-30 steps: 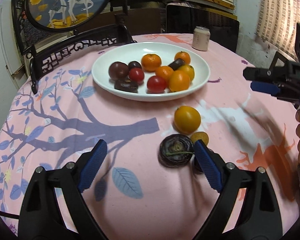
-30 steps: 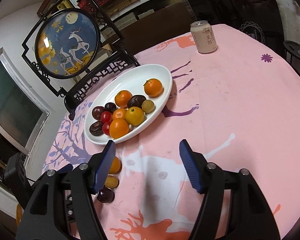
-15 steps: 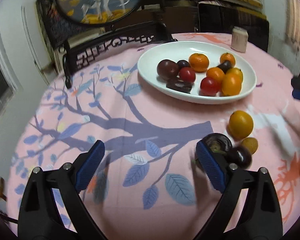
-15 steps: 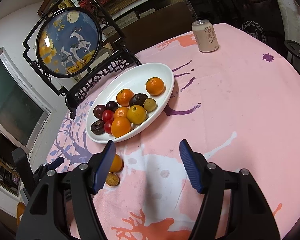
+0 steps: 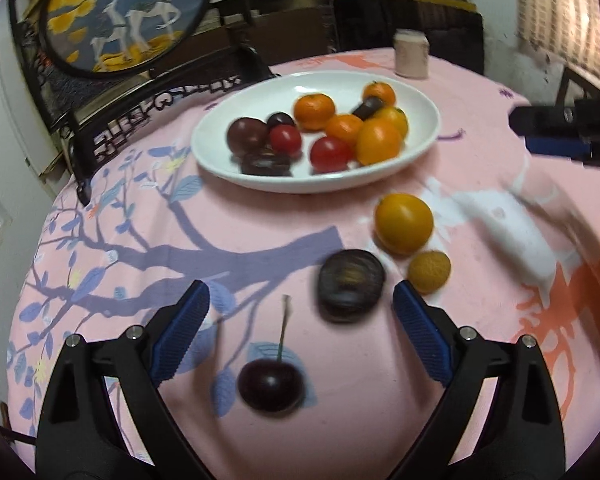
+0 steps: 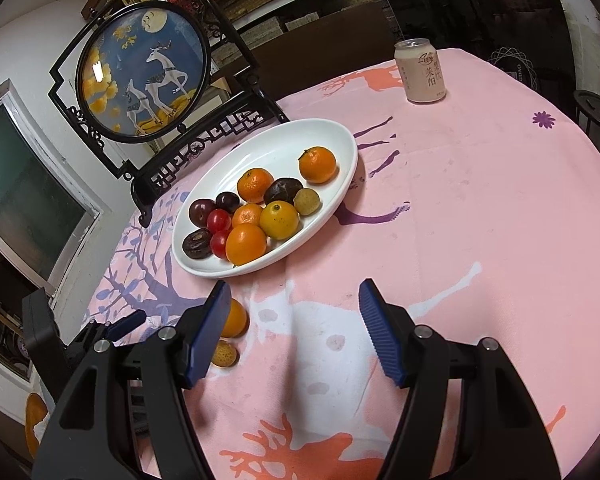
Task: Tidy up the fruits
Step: 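Grasp the dark round fruit with the left gripper while the right grasps a yellow orange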
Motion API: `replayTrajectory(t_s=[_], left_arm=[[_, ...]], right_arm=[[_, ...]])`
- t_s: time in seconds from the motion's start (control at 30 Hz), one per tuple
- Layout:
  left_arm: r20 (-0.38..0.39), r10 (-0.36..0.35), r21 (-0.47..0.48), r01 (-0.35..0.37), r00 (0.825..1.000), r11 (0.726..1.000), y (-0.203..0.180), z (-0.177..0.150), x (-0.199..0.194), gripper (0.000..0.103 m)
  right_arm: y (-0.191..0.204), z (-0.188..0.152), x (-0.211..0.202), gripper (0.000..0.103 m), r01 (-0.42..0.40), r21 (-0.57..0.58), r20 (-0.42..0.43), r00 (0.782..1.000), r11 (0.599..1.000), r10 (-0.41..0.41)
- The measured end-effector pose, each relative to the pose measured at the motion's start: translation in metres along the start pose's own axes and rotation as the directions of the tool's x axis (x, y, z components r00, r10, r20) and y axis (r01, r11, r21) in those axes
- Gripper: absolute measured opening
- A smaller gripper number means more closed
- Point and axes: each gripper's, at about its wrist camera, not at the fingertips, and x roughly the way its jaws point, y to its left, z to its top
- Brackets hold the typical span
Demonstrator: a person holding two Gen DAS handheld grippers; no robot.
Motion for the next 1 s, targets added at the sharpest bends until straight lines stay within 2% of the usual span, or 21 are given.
replayTrajectory(t_s=[0.07, 0.2, 0.43, 0.5, 0.6, 0.63, 0.8, 1.0], left_arm=[[-0.007, -0.023, 0.008, 0.023, 1.000, 1.000, -0.003, 0.000, 0.002, 0.091], [-0.023, -0.068, 0.001, 0.068, 0.997, 0.998, -0.004, 0.003, 0.007, 0.076], [-0.036, -0.090, -0.009, 0.090, 0.995, 0.996, -0.006, 0.011, 0.017, 0.075], [-0.042, -0.103, -0.009, 0.103, 0.994, 0.995, -0.006, 0.012, 0.019, 0.068], [-0.044, -0.145, -0.018, 0.144, 0.989, 0.989, -0.006, 0.012, 0.020, 0.046], [-0.043, -0.156, -0.019, 0.155, 0.987, 0.988, -0.006, 0.012, 0.019, 0.041], [-0.018, -0.128, -0.053, 0.127, 0.992, 0.991, 0.004, 0.014, 0.011, 0.041], [-0.031, -0.080, -0.184, 0.073, 0.996, 0.980, 0.039, 0.014, 0.013, 0.041]], right_arm=[[0.000, 0.000, 0.000, 0.067, 0.000, -0.002, 0.000, 1.000, 1.000, 0.000], [0.001, -0.001, 0.001, 0.067, 0.004, -0.010, -0.001, 1.000, 1.000, -0.004], [0.006, -0.006, 0.008, 0.067, 0.007, -0.030, -0.025, 1.000, 1.000, -0.008], [0.010, -0.007, 0.012, 0.067, 0.000, -0.044, -0.042, 0.999, 0.999, -0.001], [0.017, -0.012, 0.017, 0.067, -0.014, -0.066, -0.069, 0.998, 0.998, 0.009], [0.020, -0.013, 0.020, 0.067, -0.022, -0.074, -0.080, 0.997, 0.997, 0.016], [0.031, -0.020, 0.027, 0.067, -0.060, -0.098, -0.114, 0.992, 0.993, 0.049], [0.041, -0.024, 0.041, 0.064, -0.057, -0.112, -0.124, 0.991, 0.992, 0.043]])
